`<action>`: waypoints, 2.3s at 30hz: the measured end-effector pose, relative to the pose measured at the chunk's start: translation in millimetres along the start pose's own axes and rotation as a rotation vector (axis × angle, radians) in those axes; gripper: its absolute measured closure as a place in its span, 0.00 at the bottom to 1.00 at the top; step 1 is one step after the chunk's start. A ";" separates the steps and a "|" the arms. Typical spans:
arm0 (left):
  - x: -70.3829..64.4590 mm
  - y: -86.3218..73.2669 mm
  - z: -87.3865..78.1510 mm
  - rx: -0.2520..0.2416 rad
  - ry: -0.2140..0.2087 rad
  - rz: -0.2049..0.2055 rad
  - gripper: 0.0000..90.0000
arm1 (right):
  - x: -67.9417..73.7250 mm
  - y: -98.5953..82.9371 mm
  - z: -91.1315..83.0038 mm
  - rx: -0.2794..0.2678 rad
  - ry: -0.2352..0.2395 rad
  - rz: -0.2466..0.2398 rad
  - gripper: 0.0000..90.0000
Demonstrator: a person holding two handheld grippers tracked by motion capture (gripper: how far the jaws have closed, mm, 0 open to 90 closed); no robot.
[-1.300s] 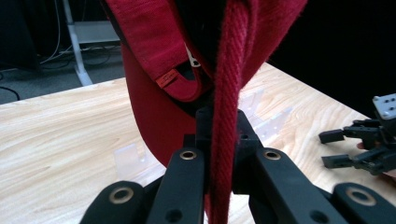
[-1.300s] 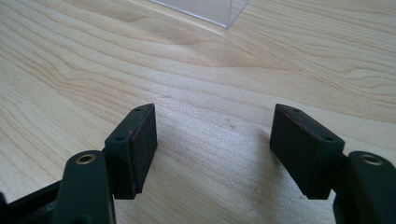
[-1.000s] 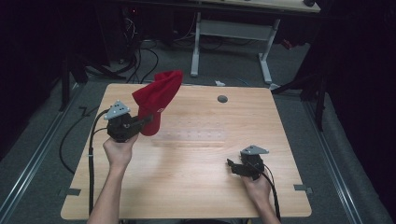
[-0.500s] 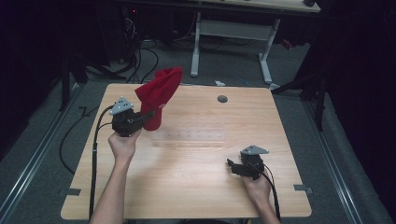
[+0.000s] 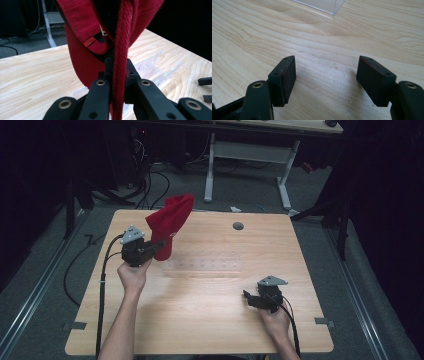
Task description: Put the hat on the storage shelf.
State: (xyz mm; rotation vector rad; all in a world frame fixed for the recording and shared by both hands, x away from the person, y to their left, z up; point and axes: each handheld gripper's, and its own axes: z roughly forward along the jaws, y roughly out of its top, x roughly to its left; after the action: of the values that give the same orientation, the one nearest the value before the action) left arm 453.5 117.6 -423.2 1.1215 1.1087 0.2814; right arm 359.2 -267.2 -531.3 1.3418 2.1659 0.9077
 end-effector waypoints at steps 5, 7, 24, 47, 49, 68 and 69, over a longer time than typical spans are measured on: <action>0.5 -5.1 0.8 -0.002 0.003 0.005 0.95 | 0.1 0.0 0.0 0.000 0.000 0.000 0.36; 1.4 -5.4 0.2 -0.003 0.003 0.003 0.95 | 0.0 0.0 0.0 0.000 0.000 0.000 0.36; 5.5 -16.4 -8.4 -0.012 0.030 -0.038 0.94 | 0.4 -0.1 -0.1 0.001 0.001 0.004 0.36; 16.4 -34.0 -17.7 0.046 0.080 -0.074 0.94 | 0.4 -0.1 0.0 0.000 0.001 0.002 0.36; 16.6 -34.3 -17.7 0.051 0.086 -0.070 0.94 | 0.4 -0.1 0.0 0.000 0.001 0.002 0.36; 15.5 -28.8 -26.4 0.045 0.126 -0.055 0.52 | 0.4 0.0 -0.1 0.001 0.001 0.003 0.36; 15.7 -28.3 -27.9 0.041 0.125 -0.060 0.52 | 0.4 0.0 0.0 0.001 0.001 0.003 0.36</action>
State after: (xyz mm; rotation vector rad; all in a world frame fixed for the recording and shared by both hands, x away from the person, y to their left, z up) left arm 428.9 131.1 -455.4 1.1164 1.2611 0.2860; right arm 359.0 -266.9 -531.3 1.3451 2.1656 0.9087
